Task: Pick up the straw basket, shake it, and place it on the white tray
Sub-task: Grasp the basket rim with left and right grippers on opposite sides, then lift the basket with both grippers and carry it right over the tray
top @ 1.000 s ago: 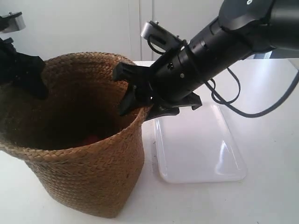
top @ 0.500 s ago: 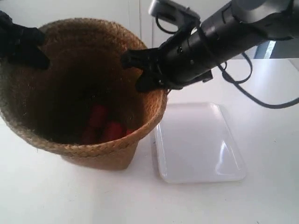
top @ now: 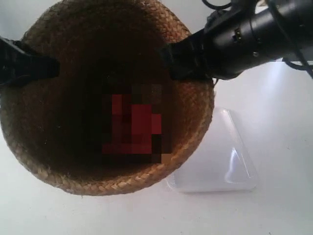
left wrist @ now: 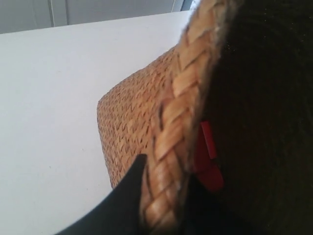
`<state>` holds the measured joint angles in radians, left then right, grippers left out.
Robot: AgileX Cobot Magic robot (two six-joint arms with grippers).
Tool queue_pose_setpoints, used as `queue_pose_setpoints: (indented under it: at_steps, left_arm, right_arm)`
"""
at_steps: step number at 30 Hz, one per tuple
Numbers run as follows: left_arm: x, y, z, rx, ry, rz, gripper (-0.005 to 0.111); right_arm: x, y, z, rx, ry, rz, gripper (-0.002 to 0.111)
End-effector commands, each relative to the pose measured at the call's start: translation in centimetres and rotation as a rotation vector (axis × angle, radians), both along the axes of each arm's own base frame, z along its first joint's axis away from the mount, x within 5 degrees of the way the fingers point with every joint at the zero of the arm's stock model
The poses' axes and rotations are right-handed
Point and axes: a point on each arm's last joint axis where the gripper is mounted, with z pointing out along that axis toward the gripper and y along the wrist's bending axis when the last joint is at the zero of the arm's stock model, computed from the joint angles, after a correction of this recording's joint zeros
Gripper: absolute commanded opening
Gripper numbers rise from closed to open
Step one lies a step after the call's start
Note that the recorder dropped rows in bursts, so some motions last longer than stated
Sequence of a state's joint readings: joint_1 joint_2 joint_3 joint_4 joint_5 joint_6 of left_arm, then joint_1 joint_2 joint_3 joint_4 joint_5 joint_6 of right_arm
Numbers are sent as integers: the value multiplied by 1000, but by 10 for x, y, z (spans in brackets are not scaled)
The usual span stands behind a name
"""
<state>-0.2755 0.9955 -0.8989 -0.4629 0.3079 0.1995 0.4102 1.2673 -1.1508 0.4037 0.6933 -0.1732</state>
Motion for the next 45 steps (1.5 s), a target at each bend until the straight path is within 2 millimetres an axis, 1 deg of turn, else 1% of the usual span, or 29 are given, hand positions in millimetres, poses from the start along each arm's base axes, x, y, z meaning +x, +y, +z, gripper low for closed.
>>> queue_pose_setpoints:
  at_steps: [1,4,9,12,13,15,17,18,19,21,22,23,24,26,28,29,30,31,33,34,35,36,38,39,41,42,43,44,45]
  left_arm:
    - [-28,5,10,-46,-110,2,0]
    - [-28,9,5,-51,-152,39,0]
    - [-10,11,-9,-47,-172,114,0]
    - [-4,8,-17,13,-147,82,0]
    - [-8,8,-15,3,-135,71,0]
    - [-24,5,-4,-13,-143,15,0]
    - [-41,4,8,-32,-211,-20,0]
    - [-45,4,8,-29,-238,-26,0]
    - [-43,5,3,-16,-265,-12,0]
    - [-25,5,-23,22,-255,50,0]
    - [-16,5,-35,34,-241,85,0]
    - [-12,4,-40,13,-213,103,0]
    - [-13,3,-38,-11,-185,92,0]
    - [-29,-2,-17,-44,-168,5,0]
    - [-46,-1,4,-27,-249,-58,0]
    - [-52,1,10,-25,-295,-62,0]
    - [-53,2,8,-20,-315,-52,0]
    - [-45,1,-2,-7,-305,-31,0]
    - [-21,-1,-31,22,-242,41,0]
    - [-15,-3,-36,18,-202,48,0]
    - [-13,-5,-33,-9,-163,43,0]
    - [-16,-8,-21,-19,-159,7,0]
    - [-33,-9,12,25,-250,-94,0]
    - [-43,-8,25,48,-302,-129,0]
    - [-53,-4,30,69,-366,-135,0]
    - [-49,-4,23,73,-358,-121,0]
    - [-40,-5,10,79,-338,-90,0]
    - [-28,-5,-10,88,-294,-49,0]
    - [-19,-6,-22,97,-266,-21,0]
  right_arm:
    - [-34,-15,13,80,-145,-33,0]
    - [-42,-19,10,132,-185,-64,0]
    - [-23,-19,-10,137,-258,-145,0]
    - [-20,-15,-15,154,-188,-147,0]
    - [-24,-14,-13,179,-154,-140,0]
    - [-43,-10,-1,208,-144,-76,0]
    - [-60,-9,10,219,-219,-22,0]
    - [-64,-9,11,218,-277,-9,0]
    - [-62,-7,5,208,-340,-19,0]
    - [-46,-6,-17,178,-395,-88,0]
    - [-35,-5,-31,162,-383,-129,0]
    - [-29,-3,-40,140,-352,-133,0]
    - [-29,-1,-40,156,-291,-125,0]
    - [-44,4,-25,192,-204,-45,0]
    - [-68,5,-2,228,-240,41,0]
    - [-74,4,4,251,-283,44,0]
    - [-73,3,4,250,-370,21,0]
    - [-67,2,-4,239,-416,-17,0]
    - [-41,3,-33,209,-429,-130,0]
    - [-31,3,-43,178,-392,-145,0]
    - [-27,6,-48,161,-318,-132,0]
    - [-30,11,-43,159,-219,-79,0]
    - [-49,15,-24,159,-169,27,0]
    - [-62,15,-9,184,-195,71,0]
    - [-71,11,5,215,-334,64,0]
    - [-67,9,2,208,-419,31,0]
    - [-58,8,-6,212,-466,-23,0]
    - [-46,8,-18,206,-477,-75,0]
    - [-34,8,-29,178,-448,-106,0]
